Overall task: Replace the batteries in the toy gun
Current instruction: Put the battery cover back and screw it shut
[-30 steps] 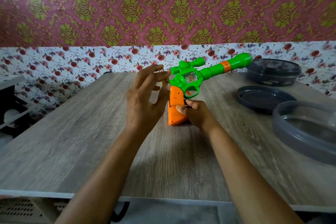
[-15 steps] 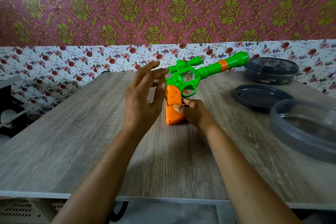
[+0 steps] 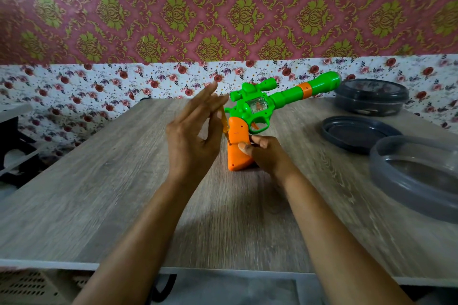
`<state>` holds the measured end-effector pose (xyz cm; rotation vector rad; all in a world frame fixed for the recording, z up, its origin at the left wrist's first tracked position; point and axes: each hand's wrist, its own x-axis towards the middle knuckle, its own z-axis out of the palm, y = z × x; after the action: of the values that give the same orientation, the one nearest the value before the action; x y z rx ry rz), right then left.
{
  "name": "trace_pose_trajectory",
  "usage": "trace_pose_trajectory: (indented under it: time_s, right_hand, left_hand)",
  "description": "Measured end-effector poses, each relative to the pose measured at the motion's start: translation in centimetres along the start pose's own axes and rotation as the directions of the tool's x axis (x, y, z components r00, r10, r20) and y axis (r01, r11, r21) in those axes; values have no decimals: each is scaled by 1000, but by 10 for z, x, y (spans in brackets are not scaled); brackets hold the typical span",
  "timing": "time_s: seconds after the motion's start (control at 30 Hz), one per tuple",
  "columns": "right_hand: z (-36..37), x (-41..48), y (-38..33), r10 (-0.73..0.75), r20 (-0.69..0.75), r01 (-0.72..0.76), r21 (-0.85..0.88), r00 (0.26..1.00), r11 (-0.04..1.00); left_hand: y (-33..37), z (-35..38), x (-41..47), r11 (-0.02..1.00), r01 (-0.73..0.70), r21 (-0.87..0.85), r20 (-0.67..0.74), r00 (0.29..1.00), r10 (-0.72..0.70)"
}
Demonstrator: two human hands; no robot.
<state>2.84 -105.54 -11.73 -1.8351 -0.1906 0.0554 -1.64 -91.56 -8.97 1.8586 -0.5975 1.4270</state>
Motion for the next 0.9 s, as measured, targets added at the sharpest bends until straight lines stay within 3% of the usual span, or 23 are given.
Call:
trace_pose_trajectory:
  time_s: [0.33, 0.9]
  right_hand:
    - [0, 0, 0, 5, -14, -5, -10, 1000, 1000]
    - [1, -1, -1, 12, -13, -12, 45, 1000, 999]
  left_hand:
    - [-3, -2, 2, 998, 32, 60, -71, 997, -27]
    - [0, -1, 0, 997, 30, 76, -30, 999, -27]
